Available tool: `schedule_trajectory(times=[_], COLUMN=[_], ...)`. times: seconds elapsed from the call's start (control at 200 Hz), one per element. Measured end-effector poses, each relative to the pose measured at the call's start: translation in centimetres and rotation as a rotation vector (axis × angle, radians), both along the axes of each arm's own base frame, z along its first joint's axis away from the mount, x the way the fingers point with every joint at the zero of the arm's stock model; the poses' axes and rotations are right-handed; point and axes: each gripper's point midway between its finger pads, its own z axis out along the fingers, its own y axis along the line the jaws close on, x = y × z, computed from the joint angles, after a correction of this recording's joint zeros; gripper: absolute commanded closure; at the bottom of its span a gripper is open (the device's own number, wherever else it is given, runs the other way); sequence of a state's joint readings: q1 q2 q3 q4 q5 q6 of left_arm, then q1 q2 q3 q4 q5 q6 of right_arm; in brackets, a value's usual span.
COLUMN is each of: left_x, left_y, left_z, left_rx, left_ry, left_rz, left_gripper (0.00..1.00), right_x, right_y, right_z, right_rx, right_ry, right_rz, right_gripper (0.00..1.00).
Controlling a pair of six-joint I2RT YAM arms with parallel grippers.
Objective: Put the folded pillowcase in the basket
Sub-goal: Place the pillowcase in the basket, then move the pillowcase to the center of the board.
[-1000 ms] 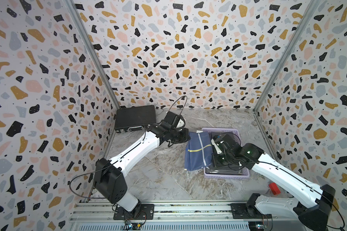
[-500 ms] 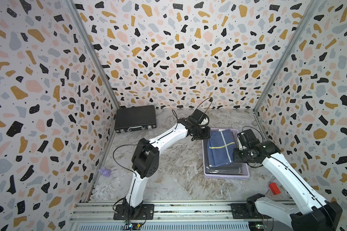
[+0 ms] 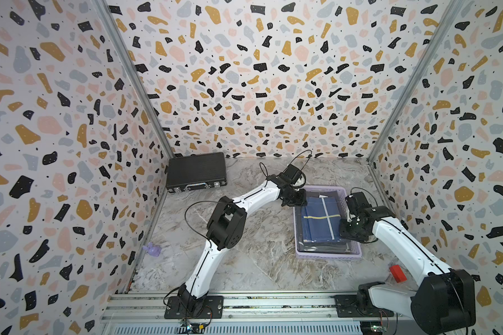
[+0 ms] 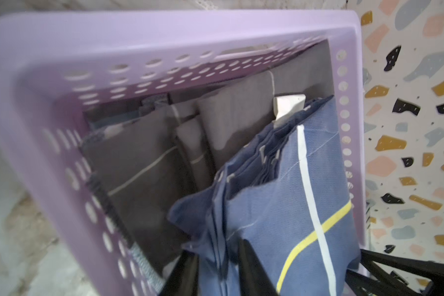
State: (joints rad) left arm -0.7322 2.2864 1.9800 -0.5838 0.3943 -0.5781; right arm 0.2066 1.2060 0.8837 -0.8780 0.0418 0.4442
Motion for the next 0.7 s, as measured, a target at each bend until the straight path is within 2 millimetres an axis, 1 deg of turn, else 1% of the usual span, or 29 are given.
schedule_trajectory(times=[0.045, 0.08, 0.105, 0.12, 0.165, 0.24, 0.285, 0.335, 0.37, 0.415, 0.466, 0.611, 0.661, 0.701], left_x=[0.1, 0.1, 0.1, 0.1, 0.0, -0.2, -0.6, -1.1, -1.6, -2.4, -3.3, -6.6, -7.8, -8.6], left_y=[0.3, 0.5, 0.8, 0.9, 1.5, 2.5, 3.2, 4.3, 5.1, 6.1, 7.2, 9.7, 10.4, 10.7], left_z=[0.7, 1.7, 2.7, 3.5, 5.6, 9.9, 12.0, 13.5, 13.7, 13.1, 11.4, 3.0, 1.0, 0.0], left_rx=[-0.008, -0.013, -0.011, -0.014, -0.022, -0.045, -0.054, -0.048, -0.035, -0.007, 0.036, 0.193, 0.232, 0.249], left_ry=[-0.013, -0.038, -0.062, -0.072, -0.113, -0.190, -0.230, -0.258, -0.265, -0.254, -0.219, -0.050, -0.004, 0.018], left_rz=[0.000, -0.002, -0.003, -0.001, -0.002, 0.003, 0.008, 0.015, 0.020, 0.023, 0.021, -0.009, -0.022, -0.029], left_gripper=[0.26, 0.20, 0.15, 0.14, 0.13, 0.14, 0.15, 0.16, 0.17, 0.18, 0.18, 0.17, 0.17, 0.17], right_x=[0.0, 0.0, 0.0, 0.0, 0.0, 0.0, 0.1, 0.1, 0.1, 0.1, 0.0, -0.6, -0.9, -1.0], right_y=[0.0, -0.1, -0.1, -0.1, -0.1, -0.1, -0.1, -0.1, -0.1, -0.1, -0.1, 0.2, 0.3, 0.4], right_z=[0.2, 0.5, 0.8, 1.0, 1.7, 3.2, 4.3, 5.4, 6.0, 6.5, 6.9, 7.1, 7.2, 7.4], right_rx=[0.001, 0.002, 0.004, 0.006, 0.012, 0.023, 0.032, 0.040, 0.045, 0.050, 0.056, 0.075, 0.086, 0.092], right_ry=[-0.011, -0.024, -0.035, -0.043, -0.071, -0.129, -0.167, -0.201, -0.221, -0.237, -0.246, -0.244, -0.246, -0.249], right_rz=[-0.002, -0.003, -0.004, -0.005, -0.008, -0.014, -0.016, -0.018, -0.018, -0.019, -0.018, -0.010, -0.006, -0.003], right_gripper=[0.49, 0.48, 0.48, 0.48, 0.47, 0.45, 0.45, 0.44, 0.44, 0.44, 0.44, 0.42, 0.42, 0.42])
